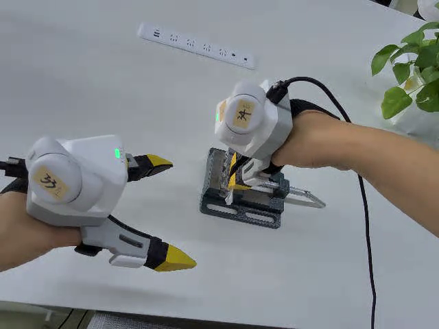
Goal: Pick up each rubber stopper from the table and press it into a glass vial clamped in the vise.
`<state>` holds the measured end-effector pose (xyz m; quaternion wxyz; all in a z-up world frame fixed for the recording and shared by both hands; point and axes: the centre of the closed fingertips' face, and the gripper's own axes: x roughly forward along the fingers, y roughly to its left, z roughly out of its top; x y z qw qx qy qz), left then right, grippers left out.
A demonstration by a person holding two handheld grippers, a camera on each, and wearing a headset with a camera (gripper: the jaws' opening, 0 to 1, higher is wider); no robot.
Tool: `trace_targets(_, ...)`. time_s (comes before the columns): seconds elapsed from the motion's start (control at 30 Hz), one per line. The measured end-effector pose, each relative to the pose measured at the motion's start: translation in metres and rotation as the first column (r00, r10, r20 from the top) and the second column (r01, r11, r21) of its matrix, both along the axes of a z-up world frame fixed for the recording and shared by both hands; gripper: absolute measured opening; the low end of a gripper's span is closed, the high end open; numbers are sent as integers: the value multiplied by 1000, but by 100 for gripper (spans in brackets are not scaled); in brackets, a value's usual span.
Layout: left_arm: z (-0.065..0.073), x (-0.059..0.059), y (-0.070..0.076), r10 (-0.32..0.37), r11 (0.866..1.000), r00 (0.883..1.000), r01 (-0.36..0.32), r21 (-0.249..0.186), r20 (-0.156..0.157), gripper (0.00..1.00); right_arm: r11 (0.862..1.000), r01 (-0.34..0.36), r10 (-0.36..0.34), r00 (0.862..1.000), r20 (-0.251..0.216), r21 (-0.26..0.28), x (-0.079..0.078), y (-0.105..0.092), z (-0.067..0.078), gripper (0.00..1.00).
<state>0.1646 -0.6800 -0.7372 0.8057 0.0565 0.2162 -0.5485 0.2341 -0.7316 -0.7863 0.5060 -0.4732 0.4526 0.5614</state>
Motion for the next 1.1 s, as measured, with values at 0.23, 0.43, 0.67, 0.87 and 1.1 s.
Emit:
trace_targets(0.23, 0, 0, -1, -5, 1000, 1000, 5, 2, 1, 91, 1000, 14, -14, 1000, -4, 14, 0, -1, 0, 5)
trace_targets(0.43, 2, 1, 0, 0, 1000, 1000, 0, 0, 0, 91, 999, 18, -18, 1000, -4, 46, 1, -2, 0, 6)
trace_targets(0.67, 0, 0, 1, 4, 1000, 1000, -4, -1, -8, 91, 997, 33, -32, 999, -13, 74, 1, -1, 1, 7)
trace_targets(0.87, -1, 2, 1, 4, 1000, 1000, -4, -3, -6, 91, 996, 40, -39, 999, -16, 85, 0, -1, 1, 7)
trace_targets(1.1, 1, 3, -1, 5, 1000, 1000, -5, -8, -7, 91, 995, 40, -39, 999, -19, 92, 0, -1, 1, 8)
